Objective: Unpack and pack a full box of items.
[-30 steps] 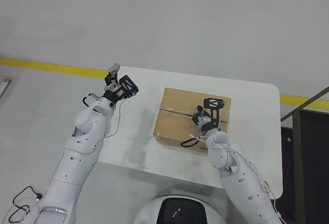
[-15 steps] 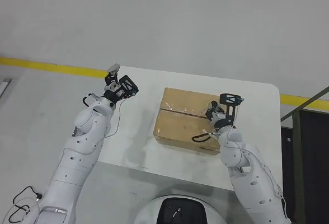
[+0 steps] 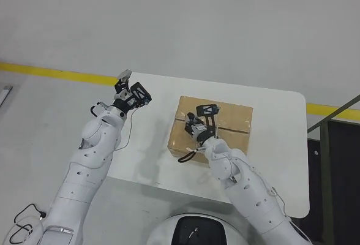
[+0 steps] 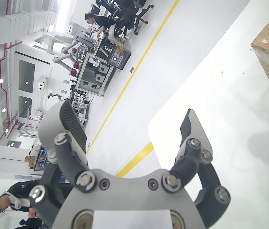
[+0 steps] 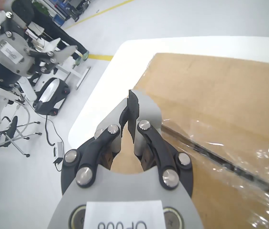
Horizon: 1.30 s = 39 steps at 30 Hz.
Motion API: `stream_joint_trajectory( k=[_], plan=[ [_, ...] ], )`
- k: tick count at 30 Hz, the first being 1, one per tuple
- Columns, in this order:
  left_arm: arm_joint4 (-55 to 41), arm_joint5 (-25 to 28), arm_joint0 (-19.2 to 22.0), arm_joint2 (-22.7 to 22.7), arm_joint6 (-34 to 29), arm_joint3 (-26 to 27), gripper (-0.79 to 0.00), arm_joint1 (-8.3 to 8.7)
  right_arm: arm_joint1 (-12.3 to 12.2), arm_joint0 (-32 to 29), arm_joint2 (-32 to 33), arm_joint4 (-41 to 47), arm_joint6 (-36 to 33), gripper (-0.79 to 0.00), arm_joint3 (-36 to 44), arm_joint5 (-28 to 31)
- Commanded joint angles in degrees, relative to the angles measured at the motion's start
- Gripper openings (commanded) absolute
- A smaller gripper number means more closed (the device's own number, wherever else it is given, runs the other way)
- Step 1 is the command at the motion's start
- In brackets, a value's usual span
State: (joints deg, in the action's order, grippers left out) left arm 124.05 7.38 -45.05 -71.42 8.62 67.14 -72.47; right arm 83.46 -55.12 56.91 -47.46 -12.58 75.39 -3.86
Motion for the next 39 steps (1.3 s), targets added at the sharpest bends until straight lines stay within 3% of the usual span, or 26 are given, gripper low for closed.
stream_joint_trajectory(
  k=[1, 6, 24, 30, 39],
  plan=[
    [0.0, 0.0, 0.0, 0.0, 0.0, 0.0, 0.0, 0.0, 0.25, 0.82, -0.56, -0.77, 0.08, -0.785, -2.41, -0.56],
    [0.0, 0.0, 0.0, 0.0, 0.0, 0.0, 0.0, 0.0, -0.38, -0.67, 2.58, -1.52, -0.85, -0.785, -1.72, -2.74],
    [0.0, 0.0, 0.0, 0.0, 0.0, 0.0, 0.0, 0.0, -4.75, -14.34, 20.81, -12.88, -8.65, -0.785, 18.83, -9.73],
    [0.0, 0.0, 0.0, 0.0, 0.0, 0.0, 0.0, 0.0, -5.99, -16.6, 25.98, -20.32, -8.58, -0.785, 27.72, -6.63],
    [0.0, 0.0, 0.0, 0.0, 0.0, 0.0, 0.0, 0.0, -7.51, -22.83, 34.99, -28.46, -14.71, -0.785, 40.19, -3.92]
  ],
)
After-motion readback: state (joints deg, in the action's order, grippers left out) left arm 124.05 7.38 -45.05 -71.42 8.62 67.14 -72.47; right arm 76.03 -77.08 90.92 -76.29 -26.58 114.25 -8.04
